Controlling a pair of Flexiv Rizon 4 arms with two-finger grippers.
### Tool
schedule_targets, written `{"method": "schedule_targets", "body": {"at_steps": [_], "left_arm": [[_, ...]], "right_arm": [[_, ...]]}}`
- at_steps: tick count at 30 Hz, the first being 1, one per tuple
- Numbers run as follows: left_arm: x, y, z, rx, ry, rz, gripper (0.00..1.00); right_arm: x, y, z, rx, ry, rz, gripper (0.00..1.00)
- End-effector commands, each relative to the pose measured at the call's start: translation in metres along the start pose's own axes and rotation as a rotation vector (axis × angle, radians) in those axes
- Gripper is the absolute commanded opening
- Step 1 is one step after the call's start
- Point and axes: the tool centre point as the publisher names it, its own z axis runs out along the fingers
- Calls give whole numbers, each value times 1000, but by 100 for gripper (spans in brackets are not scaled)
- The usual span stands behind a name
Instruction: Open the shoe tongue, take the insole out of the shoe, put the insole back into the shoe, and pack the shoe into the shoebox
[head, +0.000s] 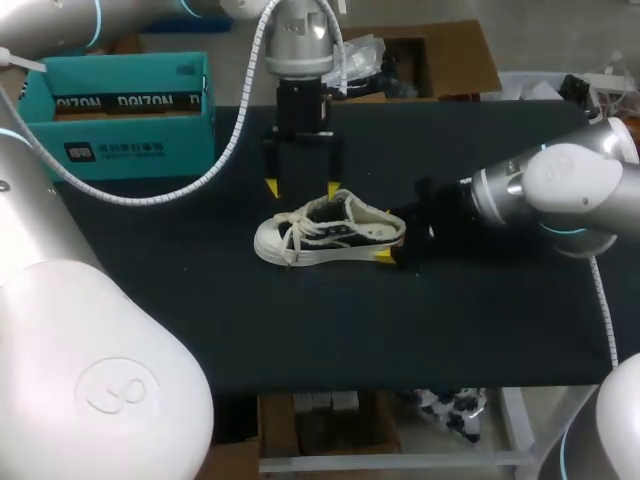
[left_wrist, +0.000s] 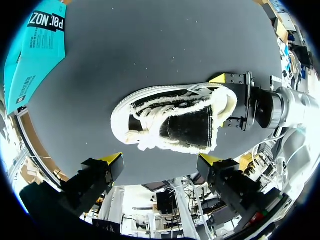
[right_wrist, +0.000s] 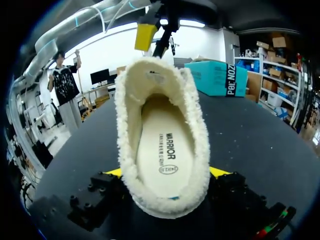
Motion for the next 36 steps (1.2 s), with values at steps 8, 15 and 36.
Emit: {"method": "schedule_targets", "body": {"at_steps": [8,15,36], "left_arm": [[38,1,-2,65,-76,-9,100],[53,-9,8,127,-137,-61,100],[55,-27,27,73,-235,-173,0]], "right_arm": [[-2,-2,10,1,-5,-4,0],[-2,-2,10,1,-5,-4,0],[-2,-2,10,1,-5,-4,0]]}}
